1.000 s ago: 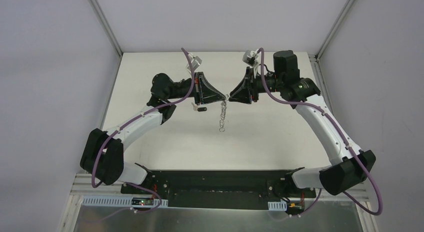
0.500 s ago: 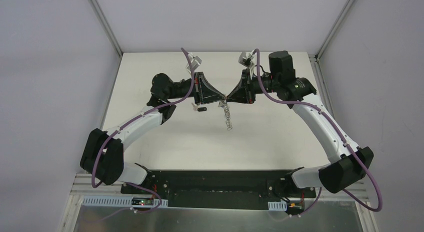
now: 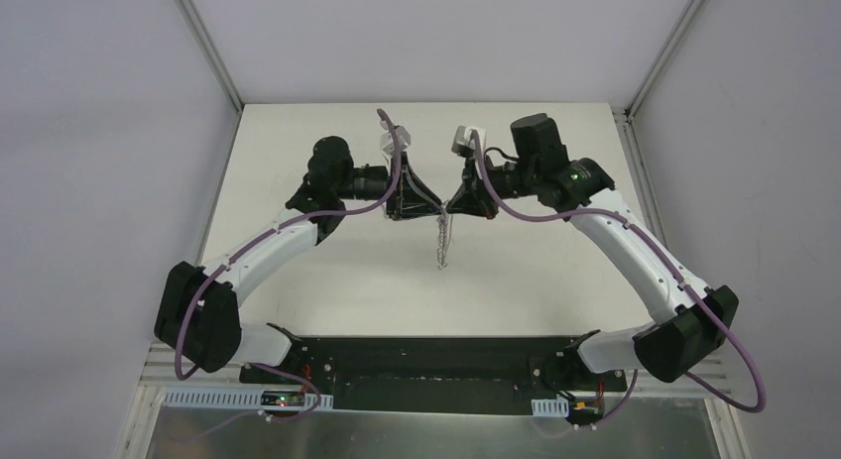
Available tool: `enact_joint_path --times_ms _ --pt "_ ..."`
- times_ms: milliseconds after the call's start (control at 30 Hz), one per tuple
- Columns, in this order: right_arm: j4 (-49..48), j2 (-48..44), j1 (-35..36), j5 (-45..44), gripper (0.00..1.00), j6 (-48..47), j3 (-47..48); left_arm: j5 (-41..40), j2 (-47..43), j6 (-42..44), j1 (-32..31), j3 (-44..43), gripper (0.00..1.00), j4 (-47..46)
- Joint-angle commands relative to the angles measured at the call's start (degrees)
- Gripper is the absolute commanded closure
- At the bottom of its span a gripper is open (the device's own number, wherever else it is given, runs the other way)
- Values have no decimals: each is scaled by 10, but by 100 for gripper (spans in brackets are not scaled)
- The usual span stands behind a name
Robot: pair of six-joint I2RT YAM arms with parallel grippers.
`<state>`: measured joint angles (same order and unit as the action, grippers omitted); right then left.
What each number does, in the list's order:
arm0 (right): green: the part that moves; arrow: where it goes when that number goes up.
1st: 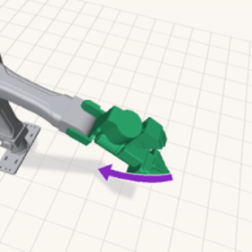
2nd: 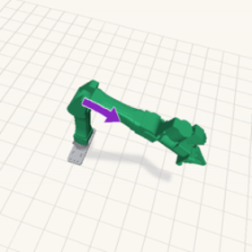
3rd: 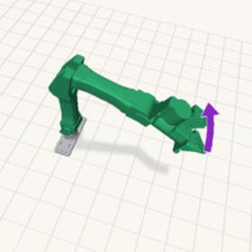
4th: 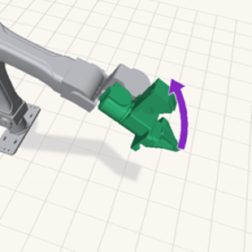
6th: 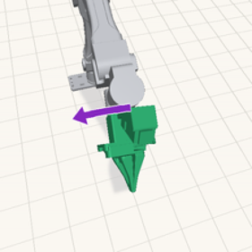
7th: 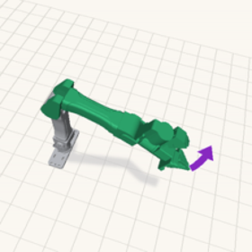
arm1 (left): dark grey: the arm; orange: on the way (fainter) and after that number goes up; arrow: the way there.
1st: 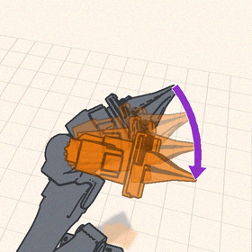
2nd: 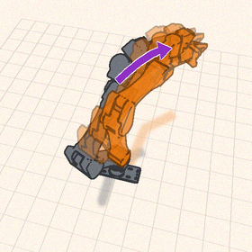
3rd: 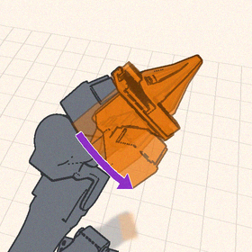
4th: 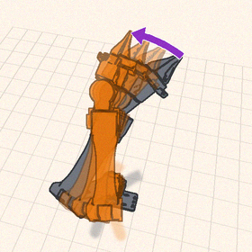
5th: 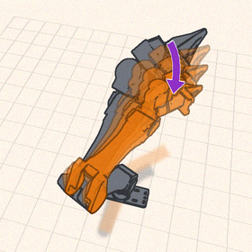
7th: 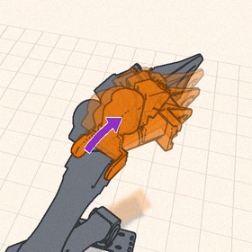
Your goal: Put the keys on the keyring
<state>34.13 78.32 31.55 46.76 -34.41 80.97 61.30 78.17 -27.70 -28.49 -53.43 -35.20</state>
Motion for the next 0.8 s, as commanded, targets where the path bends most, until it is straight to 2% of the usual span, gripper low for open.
enact_joint_path --times_ms 0,67,133,300,433,600,667,767 --pt "31 -44 49 -133 100 -132 -20 -21 -43 260 -1 -75 66 287" --pt "21 -59 68 -179 100 -161 -47 -47 -42 329 -1 -97 63 373" --pt "9 -74 82 -212 100 -185 -73 -69 -40 357 1 -106 60 413" --pt "-5 -98 99 -260 100 -211 -107 -116 -36 378 5 -102 48 441" --pt "-18 -113 112 -298 100 -235 -132 -191 -41 398 7 -94 42 460" --pt "-42 -133 126 -349 100 -274 -177 -329 -47 369 12 -90 30 470" --pt "-54 -141 132 -363 100 -285 -194 -361 -46 351 16 -89 24 472" --pt "-68 -150 132 -371 100 -289 -211 -379 -43 329 26 -88 10 475"
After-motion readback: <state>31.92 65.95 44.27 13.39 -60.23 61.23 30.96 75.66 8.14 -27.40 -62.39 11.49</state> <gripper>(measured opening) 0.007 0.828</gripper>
